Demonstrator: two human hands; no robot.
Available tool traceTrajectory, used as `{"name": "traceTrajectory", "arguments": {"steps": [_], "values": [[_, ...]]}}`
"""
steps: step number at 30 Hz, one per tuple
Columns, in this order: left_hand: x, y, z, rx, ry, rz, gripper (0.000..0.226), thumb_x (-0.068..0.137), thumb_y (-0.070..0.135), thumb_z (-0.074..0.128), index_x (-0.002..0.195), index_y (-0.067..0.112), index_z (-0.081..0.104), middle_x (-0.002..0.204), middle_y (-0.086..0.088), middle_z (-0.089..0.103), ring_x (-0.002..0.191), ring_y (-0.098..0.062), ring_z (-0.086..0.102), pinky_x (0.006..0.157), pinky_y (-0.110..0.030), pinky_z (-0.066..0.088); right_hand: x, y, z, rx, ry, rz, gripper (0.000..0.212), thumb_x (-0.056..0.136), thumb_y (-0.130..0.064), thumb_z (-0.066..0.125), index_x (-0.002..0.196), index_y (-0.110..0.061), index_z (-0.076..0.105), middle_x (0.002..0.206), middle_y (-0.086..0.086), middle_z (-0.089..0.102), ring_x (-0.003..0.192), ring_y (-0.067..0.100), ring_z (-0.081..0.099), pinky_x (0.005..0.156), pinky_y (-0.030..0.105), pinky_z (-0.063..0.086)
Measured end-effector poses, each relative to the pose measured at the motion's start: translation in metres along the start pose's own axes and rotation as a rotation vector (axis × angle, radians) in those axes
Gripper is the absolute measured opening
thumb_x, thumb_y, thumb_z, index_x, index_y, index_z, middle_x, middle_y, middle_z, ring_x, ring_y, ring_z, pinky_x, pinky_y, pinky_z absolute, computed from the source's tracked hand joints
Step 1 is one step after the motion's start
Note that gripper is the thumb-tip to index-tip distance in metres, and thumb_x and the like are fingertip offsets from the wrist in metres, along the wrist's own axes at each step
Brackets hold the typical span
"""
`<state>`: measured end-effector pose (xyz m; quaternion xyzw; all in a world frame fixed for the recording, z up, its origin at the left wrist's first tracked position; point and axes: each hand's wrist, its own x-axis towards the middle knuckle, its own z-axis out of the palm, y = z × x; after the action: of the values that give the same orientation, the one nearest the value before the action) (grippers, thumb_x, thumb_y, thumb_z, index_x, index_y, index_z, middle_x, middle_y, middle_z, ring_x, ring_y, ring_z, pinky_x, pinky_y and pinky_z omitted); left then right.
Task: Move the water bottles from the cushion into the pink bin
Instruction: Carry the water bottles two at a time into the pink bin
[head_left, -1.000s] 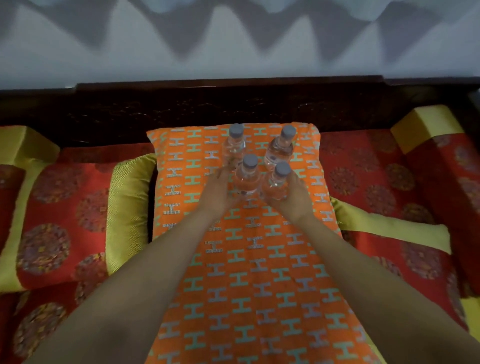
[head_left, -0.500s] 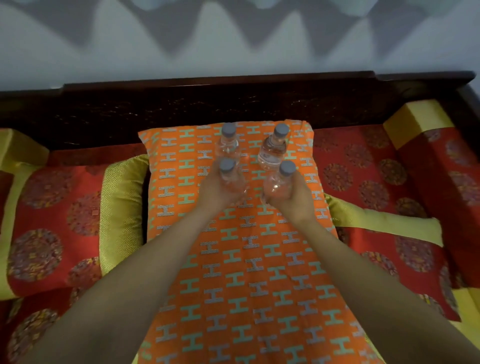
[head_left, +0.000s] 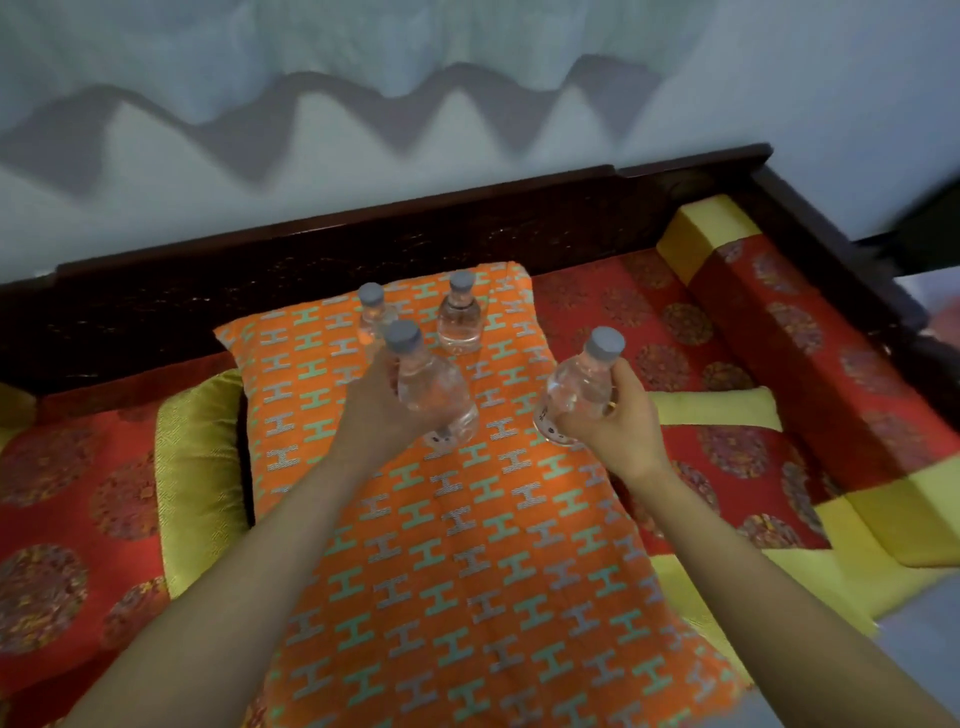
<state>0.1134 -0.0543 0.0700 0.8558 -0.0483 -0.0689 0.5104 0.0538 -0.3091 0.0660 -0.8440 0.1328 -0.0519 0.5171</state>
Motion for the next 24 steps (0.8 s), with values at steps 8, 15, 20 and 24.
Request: {"name": "traceTrajectory", "arguments": {"steps": [8,15,20,24], "values": [[-0.024,0.082,0.077,0.059,-0.07,0.195,0.054,0.058,0.042,0.086,0.099,0.039,0.052,0.085,0.026,0.06,0.076,0.017,0.057,0.059,-0.004,0.04,-0.058,0.026,-0.124,0.012,0.196,0.045,0.068,0.062,-0.024,0.082,0.12,-0.033,0.048,0.1,-0.02,0.063,0.089,-0.002,0.062,0.072,0.021,0.048],[-0.07,0.164,0.192,0.117,-0.147,0.281,0.07,0.05,0.051,0.084,0.107,0.025,0.054,0.089,0.013,0.064,0.08,-0.009,0.062,0.063,-0.021,0.044,-0.121,0.075,-0.265,0.018,0.337,0.037,0.068,0.058,-0.038,0.082,0.118,-0.044,0.052,0.109,-0.022,0.063,0.096,-0.007,0.06,0.074,0.02,0.05],[-0.107,0.227,0.287,0.118,-0.22,0.305,0.066,0.053,0.043,0.087,0.108,0.023,0.054,0.097,0.005,0.069,0.091,-0.016,0.066,0.077,-0.038,0.053,-0.159,0.109,-0.368,-0.001,0.443,0.03,0.068,0.057,-0.032,0.087,0.114,-0.049,0.053,0.097,-0.03,0.063,0.09,-0.014,0.059,0.071,0.013,0.047],[-0.127,0.286,0.361,0.1,-0.249,0.368,0.064,0.055,0.045,0.086,0.107,0.025,0.054,0.094,0.01,0.067,0.085,-0.009,0.063,0.069,-0.025,0.048,-0.181,0.133,-0.447,-0.031,0.503,0.039,0.069,0.054,-0.033,0.085,0.113,-0.046,0.052,0.1,-0.028,0.06,0.09,-0.014,0.056,0.068,0.015,0.044]]}}
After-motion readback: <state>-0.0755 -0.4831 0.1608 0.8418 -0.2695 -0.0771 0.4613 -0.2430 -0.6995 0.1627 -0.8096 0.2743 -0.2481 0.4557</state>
